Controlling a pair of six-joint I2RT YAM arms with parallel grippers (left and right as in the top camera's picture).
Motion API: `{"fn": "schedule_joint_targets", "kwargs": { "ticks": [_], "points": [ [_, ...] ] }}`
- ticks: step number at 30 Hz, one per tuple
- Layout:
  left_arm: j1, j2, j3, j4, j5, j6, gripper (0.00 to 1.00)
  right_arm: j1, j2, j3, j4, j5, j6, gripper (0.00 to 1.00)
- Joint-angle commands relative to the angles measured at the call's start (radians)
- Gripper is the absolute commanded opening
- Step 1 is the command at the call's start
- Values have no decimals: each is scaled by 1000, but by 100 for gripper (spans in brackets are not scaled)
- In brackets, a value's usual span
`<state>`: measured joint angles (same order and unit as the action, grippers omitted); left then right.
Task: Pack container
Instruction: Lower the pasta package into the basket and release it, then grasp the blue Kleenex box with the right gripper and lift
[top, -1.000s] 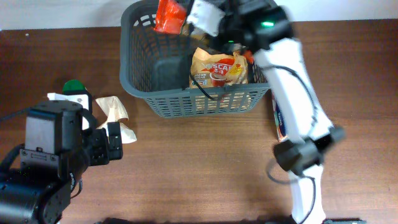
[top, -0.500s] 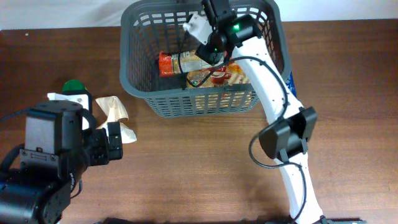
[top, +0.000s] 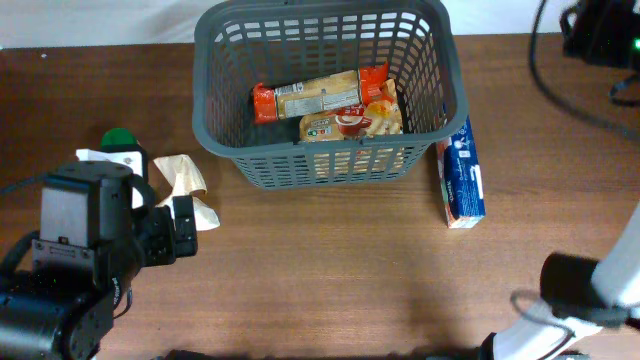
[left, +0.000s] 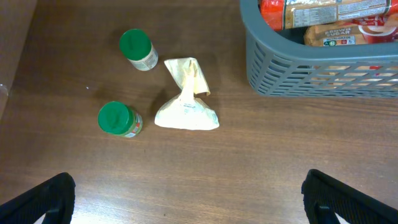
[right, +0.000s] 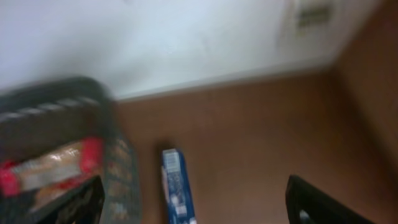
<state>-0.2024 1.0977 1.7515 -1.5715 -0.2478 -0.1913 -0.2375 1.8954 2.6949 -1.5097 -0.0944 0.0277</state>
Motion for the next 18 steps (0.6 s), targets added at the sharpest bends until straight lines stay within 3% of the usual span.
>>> {"fn": "schedule_joint_targets", "kwargs": {
  "ticks": [1,8,13,17,18],
  "points": [
    [5,-4,3,-1,-11,-2,99,-73,168,-164,-24,-146,55,81],
    [5,-4,3,-1,-11,-2,99,-2,288,-484,64,-169,32,83],
    [5,-4,3,-1,-11,-2,99,74,311,-753,219,-204,-27,84],
    [5,-4,3,-1,-11,-2,99,100,311,-922,336,-244,-27,83],
    [5,-4,3,-1,-11,-3,99,103,311,-965,363,-250,-20,78]
  ]
}}
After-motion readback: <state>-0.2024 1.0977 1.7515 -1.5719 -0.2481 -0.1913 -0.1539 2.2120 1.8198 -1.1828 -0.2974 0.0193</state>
